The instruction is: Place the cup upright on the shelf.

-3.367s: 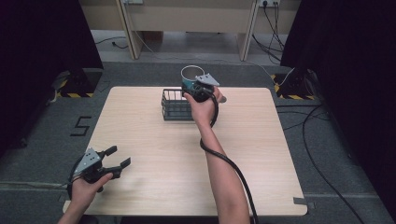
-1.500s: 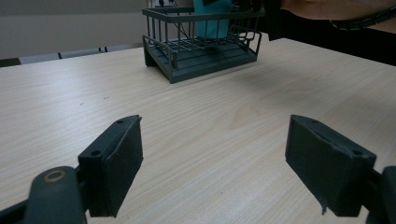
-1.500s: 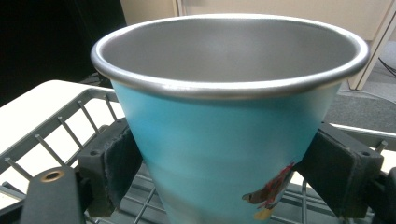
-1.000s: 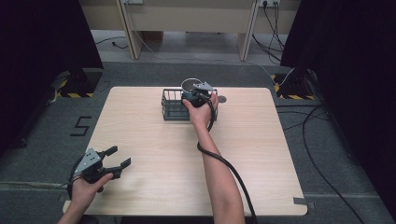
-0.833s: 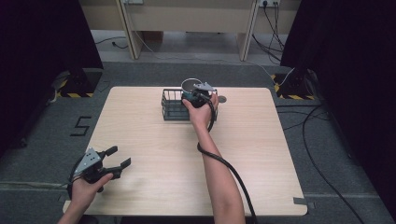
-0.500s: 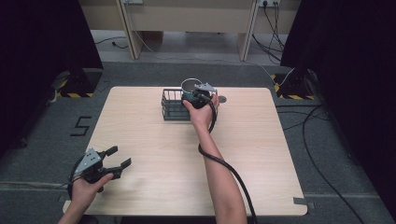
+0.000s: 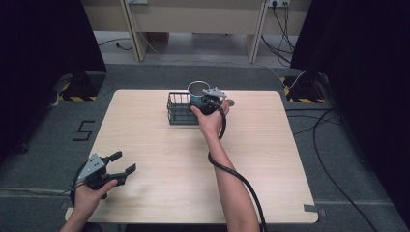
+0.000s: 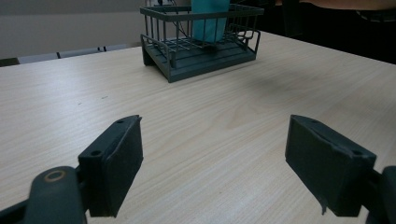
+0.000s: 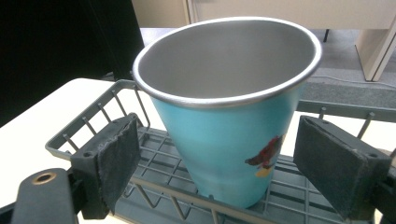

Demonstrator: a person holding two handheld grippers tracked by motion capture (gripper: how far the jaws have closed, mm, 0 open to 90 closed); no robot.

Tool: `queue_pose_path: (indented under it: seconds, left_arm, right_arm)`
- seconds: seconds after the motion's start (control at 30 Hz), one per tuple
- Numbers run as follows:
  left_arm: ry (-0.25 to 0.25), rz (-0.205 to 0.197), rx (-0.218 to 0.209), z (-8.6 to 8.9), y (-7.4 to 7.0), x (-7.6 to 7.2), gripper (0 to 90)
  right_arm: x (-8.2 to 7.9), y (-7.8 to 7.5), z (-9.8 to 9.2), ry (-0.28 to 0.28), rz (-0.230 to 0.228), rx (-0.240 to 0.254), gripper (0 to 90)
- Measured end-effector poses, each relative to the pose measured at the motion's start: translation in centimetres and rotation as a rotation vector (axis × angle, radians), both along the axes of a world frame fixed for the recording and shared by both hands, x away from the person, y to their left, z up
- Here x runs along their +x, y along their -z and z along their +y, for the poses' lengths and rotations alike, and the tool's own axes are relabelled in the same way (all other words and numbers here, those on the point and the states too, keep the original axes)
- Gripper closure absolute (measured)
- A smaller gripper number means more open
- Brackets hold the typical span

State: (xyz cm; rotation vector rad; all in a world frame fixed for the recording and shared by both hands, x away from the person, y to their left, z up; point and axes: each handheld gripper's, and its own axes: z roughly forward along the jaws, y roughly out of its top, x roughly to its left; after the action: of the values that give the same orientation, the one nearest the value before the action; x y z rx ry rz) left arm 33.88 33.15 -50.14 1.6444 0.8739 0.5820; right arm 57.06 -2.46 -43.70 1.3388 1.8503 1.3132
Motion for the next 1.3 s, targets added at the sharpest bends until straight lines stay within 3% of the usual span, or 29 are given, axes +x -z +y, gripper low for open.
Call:
queue_pose_path:
  seconds: [0.8,1.3]
  left_arm:
    - [-0.002,0.001,0.004,0.0,0.0,0.0,18.4]
    - [-0.005,0.003,0.007,0.0,0.0,0.0,18.4]
  right_arm:
    - [-3.7,-0.4,-2.6,-0.042,-0.023,-0.007,16.7]
    - [-6.9,0.0,-6.2,-0.043,-0.028,-0.036,17.2]
